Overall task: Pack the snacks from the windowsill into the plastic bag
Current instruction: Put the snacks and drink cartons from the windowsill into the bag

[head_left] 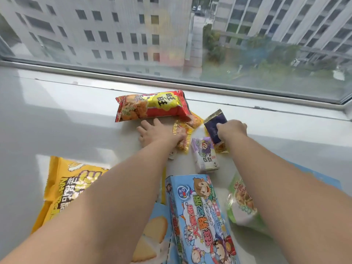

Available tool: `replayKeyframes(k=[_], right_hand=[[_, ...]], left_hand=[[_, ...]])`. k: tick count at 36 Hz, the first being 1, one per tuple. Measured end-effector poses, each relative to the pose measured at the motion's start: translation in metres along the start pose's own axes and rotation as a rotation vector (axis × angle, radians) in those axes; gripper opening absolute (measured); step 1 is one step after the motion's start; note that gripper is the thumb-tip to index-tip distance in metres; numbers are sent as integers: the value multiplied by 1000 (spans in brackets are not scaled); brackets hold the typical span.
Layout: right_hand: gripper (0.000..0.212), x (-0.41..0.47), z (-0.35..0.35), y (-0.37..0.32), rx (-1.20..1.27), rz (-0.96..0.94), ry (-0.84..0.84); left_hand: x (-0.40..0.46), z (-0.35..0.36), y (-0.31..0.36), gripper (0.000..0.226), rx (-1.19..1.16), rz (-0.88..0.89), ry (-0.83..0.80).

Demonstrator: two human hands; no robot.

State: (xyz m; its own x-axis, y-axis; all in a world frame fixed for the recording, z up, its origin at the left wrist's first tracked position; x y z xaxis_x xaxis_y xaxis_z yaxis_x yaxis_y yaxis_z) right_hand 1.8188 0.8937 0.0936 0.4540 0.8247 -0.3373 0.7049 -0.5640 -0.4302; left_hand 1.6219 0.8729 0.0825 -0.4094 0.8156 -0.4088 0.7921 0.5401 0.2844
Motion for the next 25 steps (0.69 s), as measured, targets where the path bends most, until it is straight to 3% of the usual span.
replayKeyframes(k=[6, 9, 14, 18, 21, 25], right_hand=[[49, 8, 12, -7, -134, -180, -39], [45, 2, 16, -6, -65, -200, -93], [39, -10, 7, 11, 61, -156, -72], [59, -20, -3, 23, 133, -97, -43], [72, -19, -15, 28, 64, -34, -42], [33, -12, -24, 37, 26, 46, -89]], left_hand=[[10, 0, 10, 107, 37, 33, -67], [12, 3, 8, 94, 101, 92, -70], [-6, 5, -6, 78, -37, 87, -93], [-20, 1, -10, 85, -118, 157, -89], [-31, -7, 3, 71, -175, 300, -26], [-27, -14, 32, 34, -79, 496, -5]])
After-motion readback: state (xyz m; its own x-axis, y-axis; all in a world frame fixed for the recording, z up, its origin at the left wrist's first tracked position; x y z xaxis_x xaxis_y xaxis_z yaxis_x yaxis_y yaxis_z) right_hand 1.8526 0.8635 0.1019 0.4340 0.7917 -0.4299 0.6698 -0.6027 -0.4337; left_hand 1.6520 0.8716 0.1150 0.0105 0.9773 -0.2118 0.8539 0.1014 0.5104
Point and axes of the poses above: each hand's wrist, its own x-axis towards the middle knuckle, its own z-axis out of the palm, y = z × x, the point moved 3 cm from there along x, towards the middle knuckle, and after that the axes turned 3 degrees about -z, right-handed, at the moved point
